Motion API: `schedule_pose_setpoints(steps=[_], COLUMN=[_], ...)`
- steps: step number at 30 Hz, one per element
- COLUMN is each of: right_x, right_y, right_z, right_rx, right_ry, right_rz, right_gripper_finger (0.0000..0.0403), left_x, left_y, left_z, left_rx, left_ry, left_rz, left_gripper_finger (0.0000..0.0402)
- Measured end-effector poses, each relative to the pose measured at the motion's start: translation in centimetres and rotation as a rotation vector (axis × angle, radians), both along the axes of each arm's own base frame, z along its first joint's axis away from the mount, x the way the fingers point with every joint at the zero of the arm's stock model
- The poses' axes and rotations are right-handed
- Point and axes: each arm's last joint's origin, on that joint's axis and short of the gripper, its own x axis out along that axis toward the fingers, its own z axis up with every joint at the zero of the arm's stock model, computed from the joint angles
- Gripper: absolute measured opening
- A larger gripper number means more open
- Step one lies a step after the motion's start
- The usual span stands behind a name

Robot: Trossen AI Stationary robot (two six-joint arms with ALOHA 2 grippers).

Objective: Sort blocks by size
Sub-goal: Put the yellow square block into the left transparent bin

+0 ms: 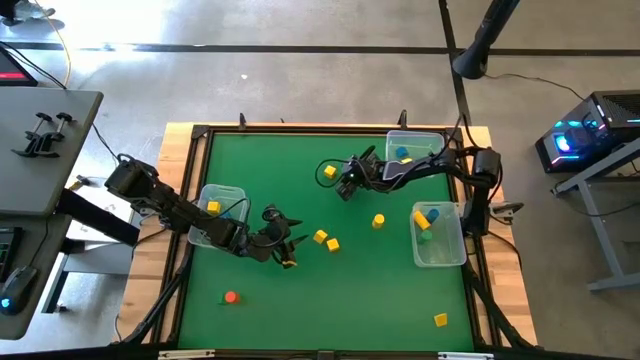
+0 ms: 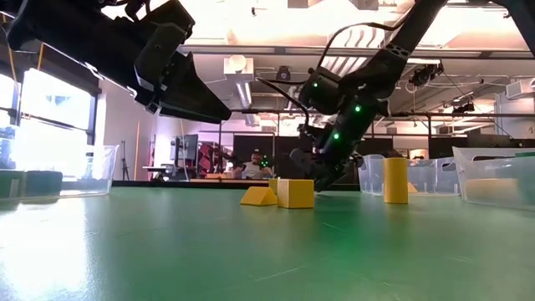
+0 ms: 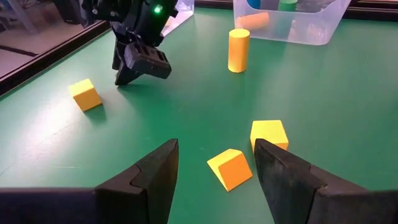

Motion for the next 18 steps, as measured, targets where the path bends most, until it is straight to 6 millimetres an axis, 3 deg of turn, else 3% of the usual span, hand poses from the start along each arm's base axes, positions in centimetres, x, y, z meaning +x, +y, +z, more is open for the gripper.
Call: schedule_pose_setpoints(steps=[6,12,18], right_x=[0.3,1.2,1.9], right_y=[-0.2,-0.6,-0.9], right_z=[0.4,2.2,3.3], right_rx=[-0.030,-0.026,0.071], right_ry=[0.024,0.081,0.044], right_rz=[0.058,0.082,0.143], right_gripper_finger=[0.0194,0.0195,0.0198], left_x=[0.0,0.0,0.0], left_y=[0.0,0.0,0.0], left_z=[0.0,0.0,0.0], left_rx=[0.000,-0.001,-0.003], left_ry=[0.000,-0.001,-0.003], left_rz=[0.000,0.000,0.003], left_gripper_finger=[0.0195,0.0195,0.0195])
